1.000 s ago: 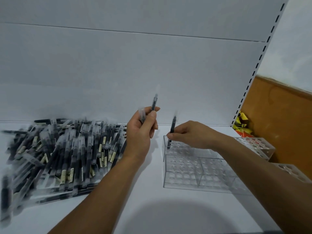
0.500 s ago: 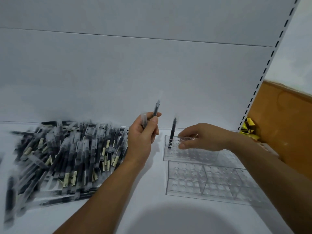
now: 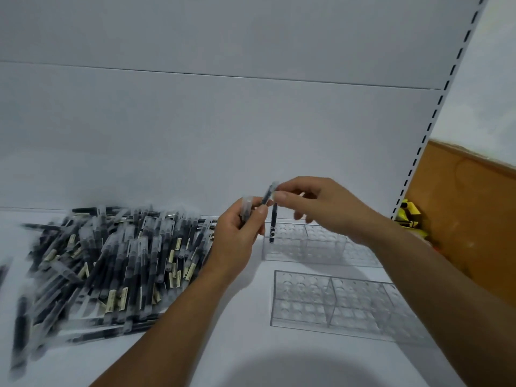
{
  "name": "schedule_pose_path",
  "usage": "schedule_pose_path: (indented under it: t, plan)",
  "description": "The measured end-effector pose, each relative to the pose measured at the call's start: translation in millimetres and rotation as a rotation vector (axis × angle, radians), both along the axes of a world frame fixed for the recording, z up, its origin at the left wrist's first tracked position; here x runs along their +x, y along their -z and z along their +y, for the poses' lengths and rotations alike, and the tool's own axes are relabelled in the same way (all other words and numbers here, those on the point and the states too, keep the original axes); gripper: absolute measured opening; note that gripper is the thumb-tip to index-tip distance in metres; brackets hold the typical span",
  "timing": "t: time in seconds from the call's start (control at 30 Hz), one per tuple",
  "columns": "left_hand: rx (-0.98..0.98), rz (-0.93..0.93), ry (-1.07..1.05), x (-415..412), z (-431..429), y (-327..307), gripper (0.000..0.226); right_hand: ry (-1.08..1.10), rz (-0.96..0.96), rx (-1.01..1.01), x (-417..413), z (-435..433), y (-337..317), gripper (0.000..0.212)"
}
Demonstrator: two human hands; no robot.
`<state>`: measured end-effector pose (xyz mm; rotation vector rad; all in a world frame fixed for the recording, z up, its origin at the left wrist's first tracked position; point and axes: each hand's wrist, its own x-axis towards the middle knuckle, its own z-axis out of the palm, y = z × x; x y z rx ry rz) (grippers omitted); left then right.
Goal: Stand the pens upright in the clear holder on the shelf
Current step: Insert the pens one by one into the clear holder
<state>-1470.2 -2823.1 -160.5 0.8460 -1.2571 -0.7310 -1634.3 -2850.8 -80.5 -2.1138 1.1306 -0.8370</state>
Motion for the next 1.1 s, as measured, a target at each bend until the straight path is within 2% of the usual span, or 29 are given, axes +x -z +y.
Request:
schedule_pose_path:
  t: [0.1,0.13,0.23,0.3,0.4,0.5,0.63,0.73,0.9,0.97,1.03,1.1]
  plan:
    - [-0.017,-0.124,-0.006,-4,0,4,0.041,-0.019,-0.119,0.083,10,2,7,0.017]
    - [-0.018,-0.151,-0.023,-4,1,5,0.043,-0.018,-0.162,0.101,9,1,8,0.017]
    - [0.015,-0.154,-0.158,1,-1,8,0.026,0.064,-0.388,0.119,-4,-9,0,0.015]
    - [0.048,-0.059,-0.212,6,-3,5,0.018,0.193,-0.438,0.043,-15,-21,-7,0.015]
    - [0.080,0.067,-0.188,8,-4,1,0.021,0.268,-0.253,-0.071,-18,-35,-2,0.018]
    - [0.065,0.036,-0.165,5,-5,3,0.018,0.227,-0.081,-0.106,-10,-42,7,0.017]
    - [0.061,0.021,-0.127,5,-7,4,0.016,0.169,0.053,-0.150,-1,-48,13,0.020]
    - [0.062,0.021,-0.127,6,-7,5,0.015,0.130,0.243,-0.116,3,-50,22,0.019]
    - [0.060,-0.015,-0.121,5,-7,6,0.025,0.138,0.511,-0.082,-6,-44,29,0.023]
    - [0.068,-0.048,-0.114,3,-7,6,0.023,0.181,0.488,-0.115,-12,-35,22,0.026]
    - [0.074,-0.089,-0.119,0,-6,5,0.025,0.178,0.346,-0.149,-14,-24,15,0.023]
    - [0.082,-0.124,-0.109,-2,-4,4,0.036,0.079,0.187,-0.099,-6,-11,11,0.023]
